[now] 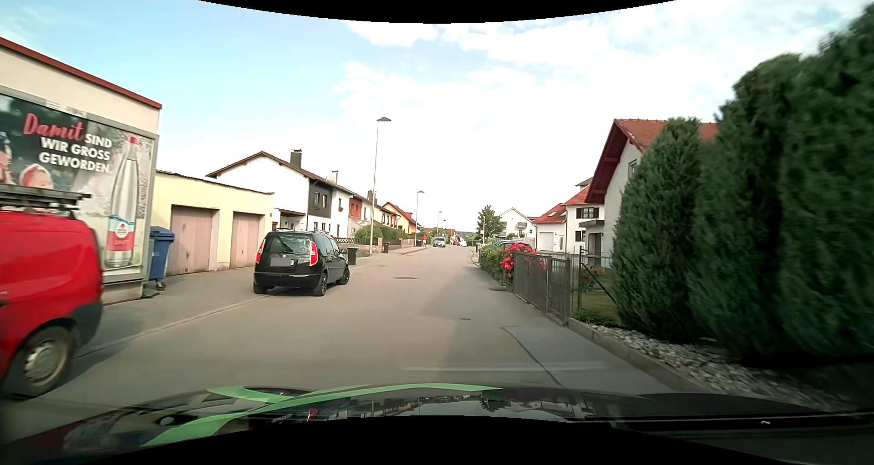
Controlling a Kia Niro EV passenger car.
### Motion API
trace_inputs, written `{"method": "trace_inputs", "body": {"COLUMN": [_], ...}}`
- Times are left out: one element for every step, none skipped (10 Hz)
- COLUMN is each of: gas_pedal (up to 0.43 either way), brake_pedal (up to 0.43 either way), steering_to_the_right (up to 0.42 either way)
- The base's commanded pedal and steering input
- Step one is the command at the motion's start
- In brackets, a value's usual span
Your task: Follow the waypoints while adhering to traffic rules and regulations
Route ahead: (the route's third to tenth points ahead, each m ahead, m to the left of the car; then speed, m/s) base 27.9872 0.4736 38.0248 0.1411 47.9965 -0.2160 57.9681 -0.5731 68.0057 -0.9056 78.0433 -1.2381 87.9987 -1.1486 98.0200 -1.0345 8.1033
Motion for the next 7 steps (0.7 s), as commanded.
{"method": "trace_inputs", "body": {"gas_pedal": [0.118, 0.118, 0.118, 0.118, 0.118, 0.118, 0.118], "brake_pedal": [0.000, 0.000, 0.000, 0.000, 0.000, 0.000, 0.000], "steering_to_the_right": [-0.015, -0.016, -0.016, -0.016, -0.014, -0.011, -0.010]}}
